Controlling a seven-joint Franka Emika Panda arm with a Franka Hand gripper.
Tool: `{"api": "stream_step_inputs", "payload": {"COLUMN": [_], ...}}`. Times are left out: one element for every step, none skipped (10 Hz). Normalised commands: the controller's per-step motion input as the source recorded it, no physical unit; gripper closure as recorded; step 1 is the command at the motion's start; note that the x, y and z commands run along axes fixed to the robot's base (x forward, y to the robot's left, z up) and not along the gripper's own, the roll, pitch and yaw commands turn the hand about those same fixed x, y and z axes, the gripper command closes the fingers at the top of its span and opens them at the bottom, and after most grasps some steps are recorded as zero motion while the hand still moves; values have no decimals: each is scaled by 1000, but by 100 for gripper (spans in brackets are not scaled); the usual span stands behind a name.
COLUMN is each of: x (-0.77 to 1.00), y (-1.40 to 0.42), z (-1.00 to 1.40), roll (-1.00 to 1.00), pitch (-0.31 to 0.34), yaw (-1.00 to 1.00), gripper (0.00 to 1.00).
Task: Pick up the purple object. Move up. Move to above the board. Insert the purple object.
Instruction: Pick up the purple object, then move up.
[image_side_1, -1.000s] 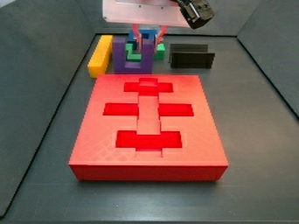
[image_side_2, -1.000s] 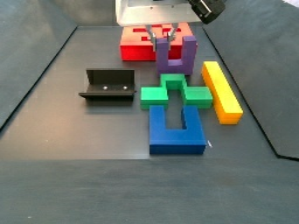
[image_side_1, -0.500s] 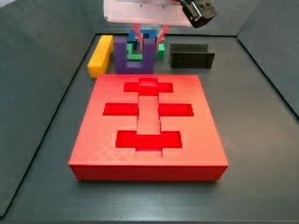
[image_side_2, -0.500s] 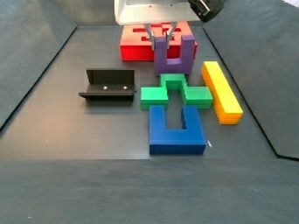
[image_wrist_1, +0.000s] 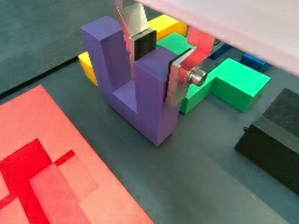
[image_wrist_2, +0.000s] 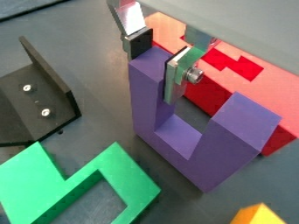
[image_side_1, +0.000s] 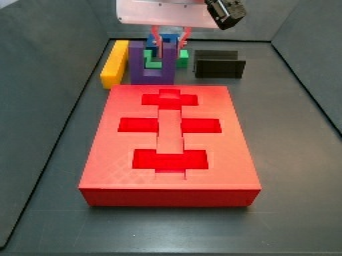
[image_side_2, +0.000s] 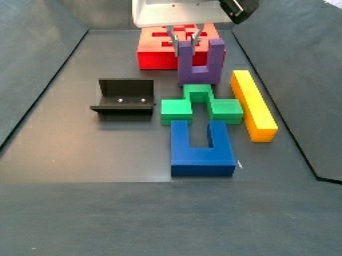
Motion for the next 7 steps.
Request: {"api": "stream_step_inputs", "payload": {"x": [0, 0, 0, 0, 0, 0, 0], "y": [0, 0, 0, 0, 0, 0, -24], "z": [0, 0, 0, 0, 0, 833, 791], "roll": [0, 0, 0, 0, 0, 0, 0], "pitch": [0, 0, 0, 0, 0, 0, 4], "yaw": [0, 0, 0, 0, 0, 0, -41], "gripper": [100, 100, 100, 100, 100, 100, 100]}}
